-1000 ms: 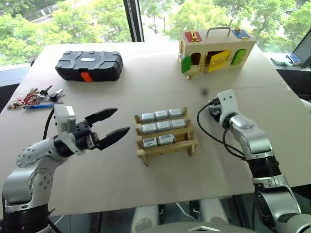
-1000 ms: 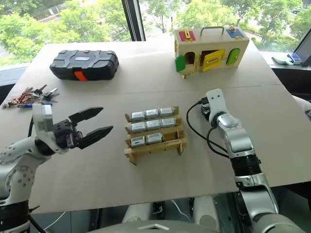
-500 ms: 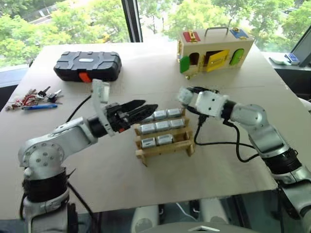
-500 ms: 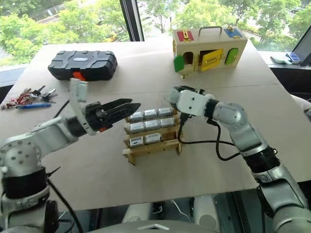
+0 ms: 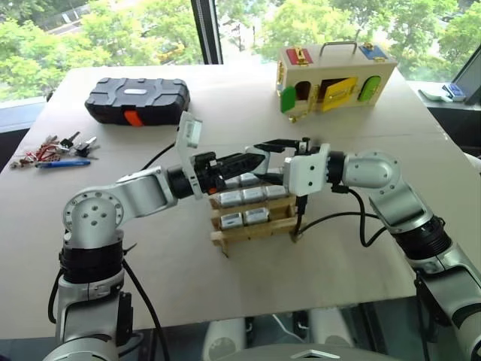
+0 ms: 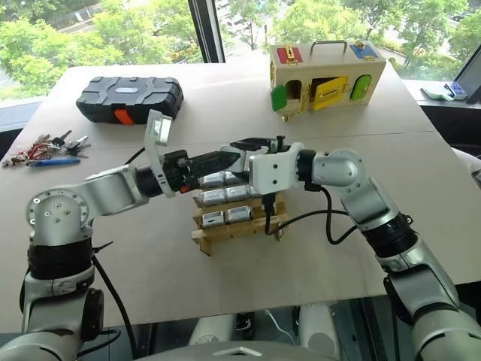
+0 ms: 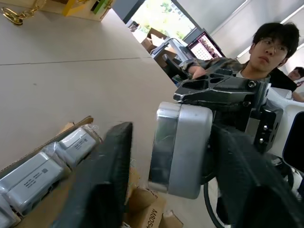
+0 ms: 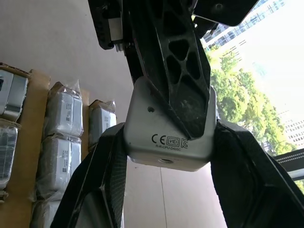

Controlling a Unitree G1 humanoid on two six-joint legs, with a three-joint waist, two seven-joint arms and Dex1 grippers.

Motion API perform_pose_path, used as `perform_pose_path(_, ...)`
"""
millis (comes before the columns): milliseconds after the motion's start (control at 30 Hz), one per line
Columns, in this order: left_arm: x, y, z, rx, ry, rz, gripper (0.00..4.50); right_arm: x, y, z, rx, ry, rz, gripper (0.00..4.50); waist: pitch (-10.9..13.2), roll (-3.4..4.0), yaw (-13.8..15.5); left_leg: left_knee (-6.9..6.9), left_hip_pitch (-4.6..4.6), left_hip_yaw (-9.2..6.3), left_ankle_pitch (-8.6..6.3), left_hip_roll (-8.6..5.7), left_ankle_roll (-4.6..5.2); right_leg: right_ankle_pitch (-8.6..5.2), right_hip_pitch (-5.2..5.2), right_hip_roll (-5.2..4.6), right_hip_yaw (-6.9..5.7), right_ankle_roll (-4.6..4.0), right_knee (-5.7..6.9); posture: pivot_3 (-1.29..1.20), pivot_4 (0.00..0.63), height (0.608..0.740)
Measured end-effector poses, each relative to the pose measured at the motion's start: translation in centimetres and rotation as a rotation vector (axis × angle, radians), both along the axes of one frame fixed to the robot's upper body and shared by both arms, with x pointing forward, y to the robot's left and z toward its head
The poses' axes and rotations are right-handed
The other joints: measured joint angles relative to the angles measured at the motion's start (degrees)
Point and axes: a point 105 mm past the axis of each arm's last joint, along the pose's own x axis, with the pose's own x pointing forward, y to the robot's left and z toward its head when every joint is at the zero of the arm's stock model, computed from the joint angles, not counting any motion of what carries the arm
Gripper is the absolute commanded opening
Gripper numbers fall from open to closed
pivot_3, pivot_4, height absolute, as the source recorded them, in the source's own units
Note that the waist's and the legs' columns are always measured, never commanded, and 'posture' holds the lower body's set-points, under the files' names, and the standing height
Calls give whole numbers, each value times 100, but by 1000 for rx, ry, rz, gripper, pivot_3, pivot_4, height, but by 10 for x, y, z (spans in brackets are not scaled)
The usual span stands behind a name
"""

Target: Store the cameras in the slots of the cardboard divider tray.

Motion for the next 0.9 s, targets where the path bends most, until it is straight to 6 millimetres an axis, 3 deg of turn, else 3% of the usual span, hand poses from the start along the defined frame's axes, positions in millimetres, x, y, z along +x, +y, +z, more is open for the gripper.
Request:
perform_pose_path(33,-1,-1,0,6,-7,-6,729,0,-1,-1,0,29,2,1944,0,0,-1,0,0,0,-1,0,-2,-1,0,0,0,-3,0,0,150,740)
perform_pose_path(67,-1,-1,0,5,-6,-6,737,0,-1,0,4,38,6,2982,0,0,-4,0,2,0,-4,0,-7,-1,0,0,1,-3,1,0,150,740)
perform_pose_path(167,-1,-1,1,1,-5,-3,737,-2,-1,-2,3,59,15,4301,0,0,-6,0,2,0,-4,2,-7,-2,0,1,0,-4,1,0,150,740)
perform_pose_path(200,-1,-1,1,0,-7,-3,737,-2,-3,-3,7,72,10,4500,0,0,-3,0,1,-1,-4,2,-8,-2,0,1,-1,-4,1,0,150,740)
perform_pose_path(333,-1,0,3,24,-37,-9,737,1,-22,-12,36,144,-61,4500,1,-1,20,0,-3,-1,-9,-4,-15,-9,0,-4,-2,-16,-1,0,150,740)
perform_pose_path(433,-3,-3,7,101,-132,-28,737,-2,-51,-14,143,294,-142,4500,2,-3,57,0,-6,-1,-13,-6,-18,-9,0,-6,-4,-17,-6,0,150,740)
perform_pose_path(667,3,-13,14,155,-306,2,737,-12,-114,6,295,420,-287,4500,3,-3,59,-6,-1,0,-28,-1,5,-10,-2,-9,-4,-18,-8,0,150,740)
perform_pose_path(900,10,-17,16,142,-380,78,737,-16,-139,14,387,430,-405,4500,3,-4,85,-7,-3,1,-24,-4,17,-10,-2,-7,-2,-17,-10,0,150,740)
